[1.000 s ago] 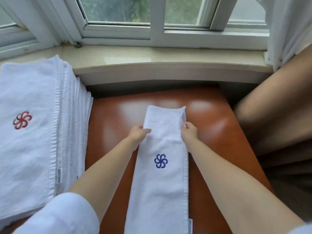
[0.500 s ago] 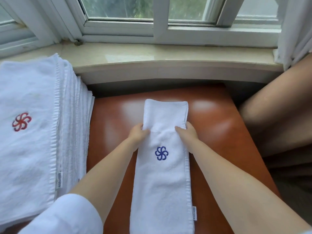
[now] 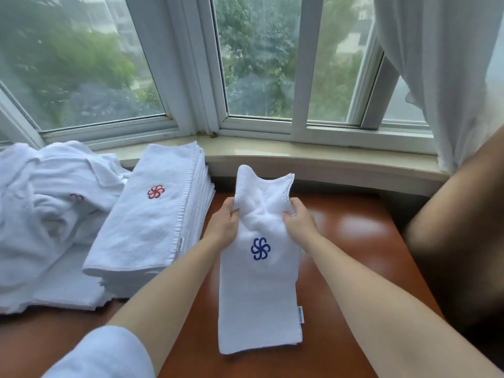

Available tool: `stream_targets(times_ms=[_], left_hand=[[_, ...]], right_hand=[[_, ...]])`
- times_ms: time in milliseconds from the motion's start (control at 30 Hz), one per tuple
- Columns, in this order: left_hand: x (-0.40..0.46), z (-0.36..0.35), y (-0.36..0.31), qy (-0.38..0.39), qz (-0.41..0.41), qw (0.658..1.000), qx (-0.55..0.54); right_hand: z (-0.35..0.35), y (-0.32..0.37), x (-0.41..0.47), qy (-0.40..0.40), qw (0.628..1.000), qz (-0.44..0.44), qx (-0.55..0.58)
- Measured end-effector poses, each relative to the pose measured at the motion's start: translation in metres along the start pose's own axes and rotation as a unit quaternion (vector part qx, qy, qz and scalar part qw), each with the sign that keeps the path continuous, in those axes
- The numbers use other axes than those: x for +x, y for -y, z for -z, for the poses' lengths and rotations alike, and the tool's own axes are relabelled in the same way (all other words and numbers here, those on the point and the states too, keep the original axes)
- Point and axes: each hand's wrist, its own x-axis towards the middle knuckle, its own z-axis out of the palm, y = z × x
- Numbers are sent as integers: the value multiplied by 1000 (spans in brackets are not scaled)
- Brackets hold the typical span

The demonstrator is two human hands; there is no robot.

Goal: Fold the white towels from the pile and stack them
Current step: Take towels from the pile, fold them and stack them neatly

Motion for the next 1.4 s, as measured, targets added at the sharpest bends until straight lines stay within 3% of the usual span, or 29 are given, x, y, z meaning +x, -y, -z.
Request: stream_targets(times_ms=[233, 633, 1000, 1233, 1400], left_hand=[[-53, 85, -29, -119, 20, 992, -35], [-61, 230, -44, -202, 20, 960, -190], [48, 303, 16, -110, 19, 980, -163], [136, 291, 72, -64, 29, 977, -203], [171, 260, 123, -23, 105, 969, -221]], right_hand=[[-17, 83, -16, 59, 995, 58, 56], [-85, 213, -28, 78, 976, 117, 165], [-174, 261, 48, 2, 983, 89, 163], [-226, 236, 118, -47, 982, 31, 179], [-263, 197, 144, -47, 989, -59, 129]])
